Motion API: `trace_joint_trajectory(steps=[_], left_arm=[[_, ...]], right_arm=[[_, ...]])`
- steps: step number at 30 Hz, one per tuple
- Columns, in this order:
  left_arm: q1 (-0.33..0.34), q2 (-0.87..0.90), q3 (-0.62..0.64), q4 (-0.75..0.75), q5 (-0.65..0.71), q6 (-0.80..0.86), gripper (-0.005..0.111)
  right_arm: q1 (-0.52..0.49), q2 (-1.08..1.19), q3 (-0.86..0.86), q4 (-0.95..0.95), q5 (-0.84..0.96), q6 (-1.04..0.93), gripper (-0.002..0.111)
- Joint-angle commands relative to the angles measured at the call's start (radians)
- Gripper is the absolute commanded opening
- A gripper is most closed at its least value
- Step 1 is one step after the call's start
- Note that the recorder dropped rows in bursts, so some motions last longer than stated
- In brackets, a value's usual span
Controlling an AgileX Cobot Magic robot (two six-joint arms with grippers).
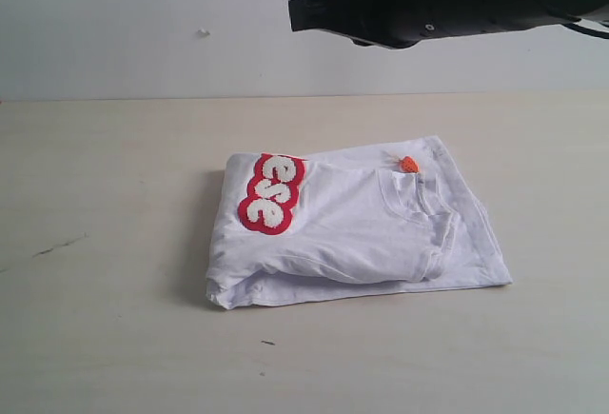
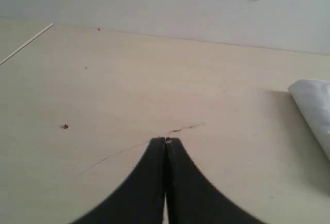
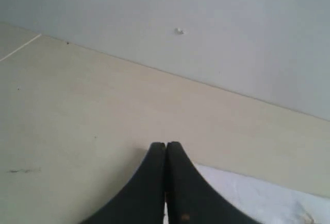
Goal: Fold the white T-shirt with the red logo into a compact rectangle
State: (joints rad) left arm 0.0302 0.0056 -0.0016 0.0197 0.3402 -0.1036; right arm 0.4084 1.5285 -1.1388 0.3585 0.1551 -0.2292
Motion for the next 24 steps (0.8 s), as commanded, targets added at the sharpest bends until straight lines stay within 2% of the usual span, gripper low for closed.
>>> trace_joint_trajectory(steps=[1, 4, 9, 13, 17, 24], left_arm=[[0.003, -0.006, 0.002, -0.005, -0.005, -0.003, 0.0], [0.003, -0.006, 0.002, -0.005, -0.005, -0.003, 0.0], [0.003, -0.006, 0.002, -0.005, -0.005, -0.003, 0.0], [0.003, -0.006, 0.002, -0.005, -0.005, -0.003, 0.0], [0.003, -0.006, 0.002, -0.005, -0.005, -0.003, 0.0], [0.003, -0.006, 0.002, -0.005, -0.005, -0.003, 0.0]], right_arm=[[-0.068, 0.022, -0.013, -0.028, 0.109, 0.056, 0.0], [-0.17, 0.068, -0.047, -0.065, 0.235, 0.13, 0.0], [-0.354, 0.177, -0.128, -0.09, 0.46, 0.118, 0.002], [-0.464, 0.245, -0.145, -0.072, 0.506, 0.092, 0.023], [-0.489, 0.321, -0.145, -0.044, 0.511, 0.068, 0.041], [-0.489, 0.461, -0.145, 0.23, 0.525, -0.202, 0.051]])
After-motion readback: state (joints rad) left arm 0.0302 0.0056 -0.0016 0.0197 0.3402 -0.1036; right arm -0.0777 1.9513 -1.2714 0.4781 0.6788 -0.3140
